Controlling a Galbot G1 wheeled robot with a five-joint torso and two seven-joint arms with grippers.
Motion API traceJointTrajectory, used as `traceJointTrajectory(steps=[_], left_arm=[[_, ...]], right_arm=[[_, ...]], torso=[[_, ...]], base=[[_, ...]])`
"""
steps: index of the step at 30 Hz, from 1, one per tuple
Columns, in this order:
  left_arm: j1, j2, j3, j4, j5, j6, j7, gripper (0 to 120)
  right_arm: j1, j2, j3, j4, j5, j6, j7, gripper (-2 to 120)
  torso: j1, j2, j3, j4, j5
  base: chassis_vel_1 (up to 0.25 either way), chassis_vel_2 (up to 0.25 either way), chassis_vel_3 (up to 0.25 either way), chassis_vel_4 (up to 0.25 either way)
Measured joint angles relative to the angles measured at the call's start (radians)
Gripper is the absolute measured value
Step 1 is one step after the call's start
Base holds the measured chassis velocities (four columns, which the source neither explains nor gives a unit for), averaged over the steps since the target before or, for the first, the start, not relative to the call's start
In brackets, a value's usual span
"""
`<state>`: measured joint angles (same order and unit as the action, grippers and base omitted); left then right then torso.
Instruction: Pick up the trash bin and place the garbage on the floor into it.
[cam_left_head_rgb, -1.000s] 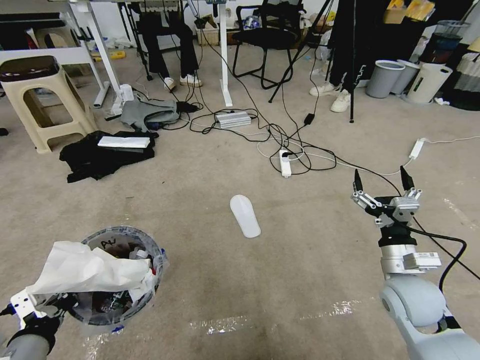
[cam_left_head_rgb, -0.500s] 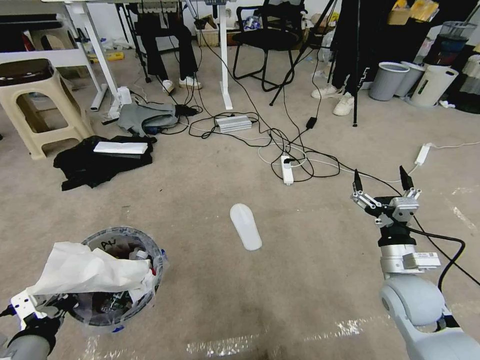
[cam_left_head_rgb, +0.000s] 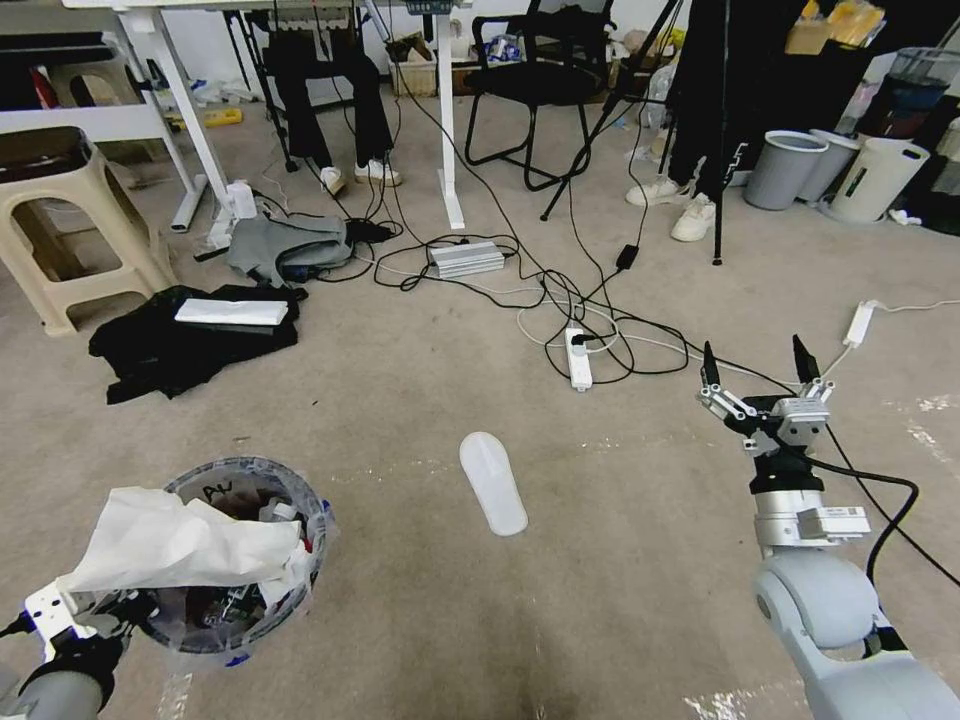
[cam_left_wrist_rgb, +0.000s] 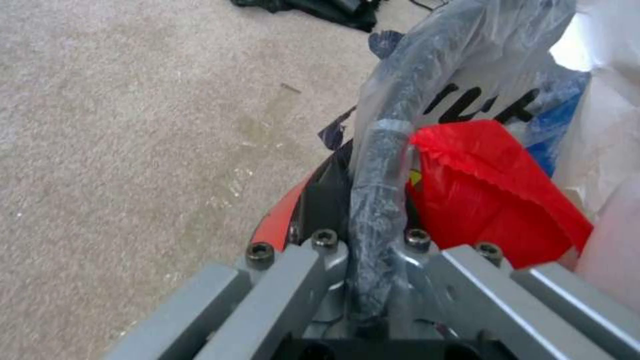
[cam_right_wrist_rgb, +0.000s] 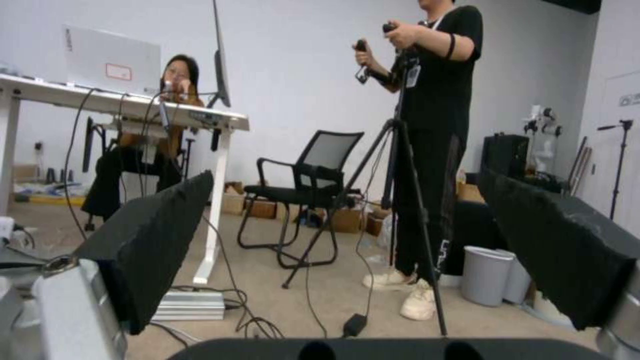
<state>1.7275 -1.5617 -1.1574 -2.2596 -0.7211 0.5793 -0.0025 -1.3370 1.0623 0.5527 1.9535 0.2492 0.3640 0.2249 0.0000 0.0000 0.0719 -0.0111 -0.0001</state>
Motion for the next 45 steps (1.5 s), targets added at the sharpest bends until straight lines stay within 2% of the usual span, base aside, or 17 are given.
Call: traceJointTrajectory(steps=[26,45], left_arm=[[0.008,-0.005,-0.001,0.000,0.006,-0.006,0.002,1],[0.001,-0.008,0.000,0.011,0.012,-0.008,0.004,1]], right_arm=[[0.010,0.000,-0.016,-0.011,0.007,0.017,-0.013,100],[0.034,-0.011,-0.046,-0.032,0.044,0.025,-0.025,100]], torso=[[0.000,0.000,0.000,-0.0001,0.0000],[0.000,0.000,0.000,0.0000,0.0001]], base=[[-0.080,0.077,0.079,-0.077],[-0.004,0.005,0.007,-0.004]])
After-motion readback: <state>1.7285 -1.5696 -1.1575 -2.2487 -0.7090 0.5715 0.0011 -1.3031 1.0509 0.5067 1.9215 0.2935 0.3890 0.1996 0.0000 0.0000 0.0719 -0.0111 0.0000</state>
